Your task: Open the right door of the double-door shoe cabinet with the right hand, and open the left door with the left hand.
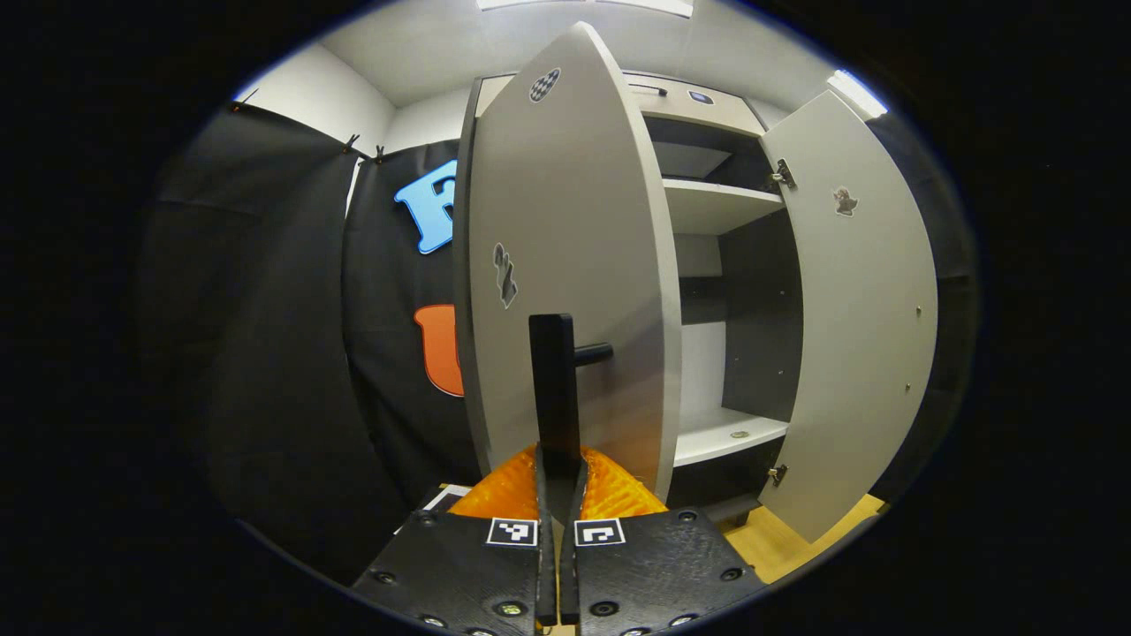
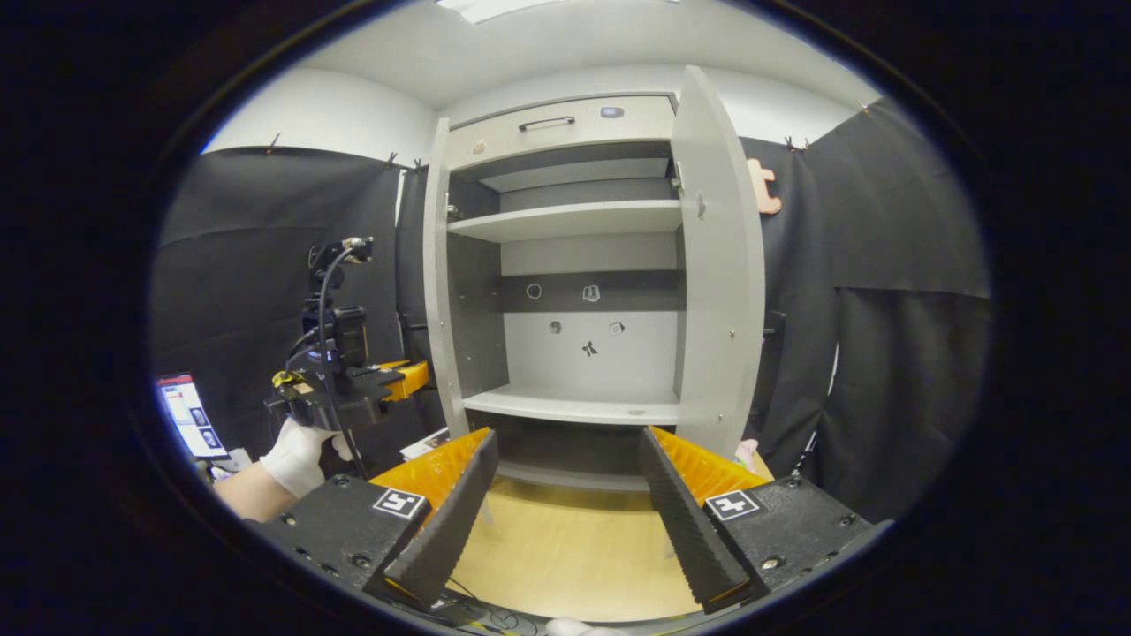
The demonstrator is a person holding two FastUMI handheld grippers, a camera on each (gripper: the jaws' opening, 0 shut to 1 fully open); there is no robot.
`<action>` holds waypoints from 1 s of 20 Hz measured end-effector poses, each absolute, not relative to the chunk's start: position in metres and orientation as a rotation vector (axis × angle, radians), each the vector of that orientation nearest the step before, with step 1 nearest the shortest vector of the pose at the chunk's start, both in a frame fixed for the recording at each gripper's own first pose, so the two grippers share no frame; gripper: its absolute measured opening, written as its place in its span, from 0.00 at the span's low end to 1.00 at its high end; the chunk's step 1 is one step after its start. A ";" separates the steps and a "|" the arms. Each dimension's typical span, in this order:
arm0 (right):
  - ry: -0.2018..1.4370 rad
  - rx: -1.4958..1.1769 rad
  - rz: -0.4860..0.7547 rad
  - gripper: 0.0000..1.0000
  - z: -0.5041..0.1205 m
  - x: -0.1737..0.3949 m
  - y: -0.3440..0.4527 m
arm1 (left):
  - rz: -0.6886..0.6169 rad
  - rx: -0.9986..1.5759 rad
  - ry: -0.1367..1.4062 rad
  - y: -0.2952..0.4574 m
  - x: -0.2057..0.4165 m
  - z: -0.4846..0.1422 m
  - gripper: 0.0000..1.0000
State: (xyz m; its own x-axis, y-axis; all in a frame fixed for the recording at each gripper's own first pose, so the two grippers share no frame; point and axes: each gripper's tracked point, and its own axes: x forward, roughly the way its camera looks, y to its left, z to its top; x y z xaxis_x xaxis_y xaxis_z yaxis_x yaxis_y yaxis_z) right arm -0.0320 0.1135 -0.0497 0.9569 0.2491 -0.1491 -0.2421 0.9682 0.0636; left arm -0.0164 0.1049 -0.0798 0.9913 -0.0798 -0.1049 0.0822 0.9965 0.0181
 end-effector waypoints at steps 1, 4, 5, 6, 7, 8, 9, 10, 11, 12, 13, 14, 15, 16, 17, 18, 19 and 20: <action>0.157 0.045 0.252 1.00 -0.050 -0.033 0.115 | -0.078 0.026 0.104 0.107 -0.017 -0.080 0.01; 0.156 0.049 0.261 1.00 -0.049 -0.033 0.120 | -0.065 0.016 0.102 0.113 -0.018 -0.080 0.08; 0.155 0.052 0.264 1.00 -0.049 -0.034 0.121 | -0.062 0.013 0.103 0.114 -0.019 -0.080 0.08; 0.158 0.051 0.266 1.00 -0.050 -0.035 0.122 | -0.059 0.016 0.104 0.116 -0.019 -0.081 0.08; 0.159 0.051 0.268 1.00 -0.050 -0.036 0.124 | -0.054 0.020 0.103 0.120 -0.020 -0.081 0.08; 0.159 0.051 0.271 1.00 -0.050 -0.037 0.126 | -0.051 0.023 0.103 0.123 -0.020 -0.081 0.00; 0.158 0.051 0.273 1.00 -0.050 -0.037 0.127 | -0.048 0.021 0.103 0.125 -0.021 -0.081 0.08; 0.156 0.050 0.277 1.00 -0.049 -0.038 0.130 | -0.046 0.013 0.102 0.127 -0.021 -0.081 0.08; 0.156 0.049 0.279 1.00 -0.049 -0.039 0.132 | -0.046 0.007 0.097 0.128 -0.021 -0.081 0.08; 0.159 0.052 0.284 1.00 -0.049 -0.039 0.134 | -0.045 0.000 0.097 0.130 -0.020 -0.081 0.00; 0.161 0.058 0.293 1.00 -0.050 -0.040 0.138 | -0.046 0.005 0.099 0.131 -0.021 -0.082 0.00; 0.165 0.059 0.298 1.00 -0.050 -0.040 0.141 | -0.046 0.014 0.102 0.134 -0.022 -0.083 0.00; 0.166 0.057 0.302 1.00 -0.049 -0.040 0.145 | -0.042 0.018 0.099 0.139 -0.022 -0.083 0.00; 0.164 0.056 0.306 1.00 -0.049 -0.040 0.148 | -0.037 0.024 0.099 0.142 -0.022 -0.083 0.00; 0.164 0.053 0.309 1.00 -0.050 -0.040 0.150 | -0.029 0.026 0.091 0.146 -0.022 -0.082 0.00; 0.166 0.050 0.313 1.00 -0.050 -0.040 0.153 | -0.019 0.030 0.090 0.151 -0.020 -0.082 0.00; 0.168 0.049 0.314 1.00 -0.052 -0.042 0.156 | -0.010 0.037 0.085 0.156 -0.020 -0.081 0.00; 0.172 0.047 0.315 1.00 -0.052 -0.042 0.158 | -0.007 0.037 0.087 0.161 -0.018 -0.083 0.00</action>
State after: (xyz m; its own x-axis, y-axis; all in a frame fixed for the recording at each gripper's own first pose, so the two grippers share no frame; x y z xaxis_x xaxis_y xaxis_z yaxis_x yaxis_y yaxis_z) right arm -0.0418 0.1578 -0.0525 0.9362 0.3124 -0.1609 -0.3044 0.9498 0.0728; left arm -0.0182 0.1615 -0.0834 0.9962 -0.0052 -0.0869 0.0083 0.9993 0.0363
